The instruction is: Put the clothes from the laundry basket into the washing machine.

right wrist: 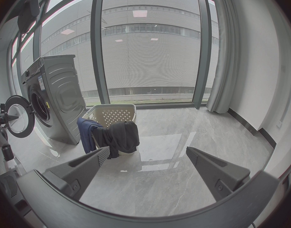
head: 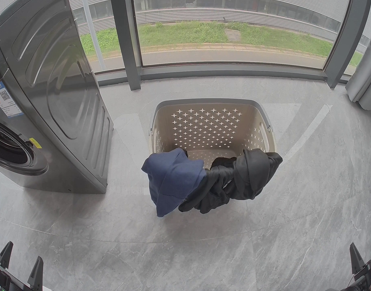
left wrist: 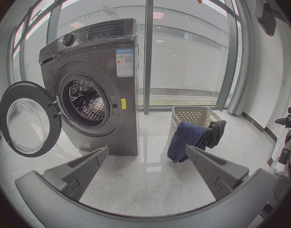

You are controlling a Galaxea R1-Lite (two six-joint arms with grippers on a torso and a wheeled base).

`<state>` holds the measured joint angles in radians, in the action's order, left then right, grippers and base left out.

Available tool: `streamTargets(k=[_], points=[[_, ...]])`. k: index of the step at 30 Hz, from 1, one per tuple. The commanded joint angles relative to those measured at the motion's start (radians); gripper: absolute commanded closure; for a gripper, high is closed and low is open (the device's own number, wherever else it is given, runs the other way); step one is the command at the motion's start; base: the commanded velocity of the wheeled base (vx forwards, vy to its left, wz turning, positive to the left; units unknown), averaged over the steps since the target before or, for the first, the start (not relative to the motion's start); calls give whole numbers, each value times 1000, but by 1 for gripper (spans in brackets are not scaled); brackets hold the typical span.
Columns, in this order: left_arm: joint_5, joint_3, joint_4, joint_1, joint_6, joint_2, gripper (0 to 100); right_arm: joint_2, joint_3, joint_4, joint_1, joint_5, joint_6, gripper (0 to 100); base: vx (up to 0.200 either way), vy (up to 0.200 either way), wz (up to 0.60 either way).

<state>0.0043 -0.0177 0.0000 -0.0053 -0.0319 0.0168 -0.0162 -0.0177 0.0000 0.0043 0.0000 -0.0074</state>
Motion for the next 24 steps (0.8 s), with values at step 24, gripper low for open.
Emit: streamTargets(k=[24], points=[[0, 16, 0, 1, 0, -12, 0, 15, 16, 0, 0, 0, 0, 0, 0, 0, 0]])
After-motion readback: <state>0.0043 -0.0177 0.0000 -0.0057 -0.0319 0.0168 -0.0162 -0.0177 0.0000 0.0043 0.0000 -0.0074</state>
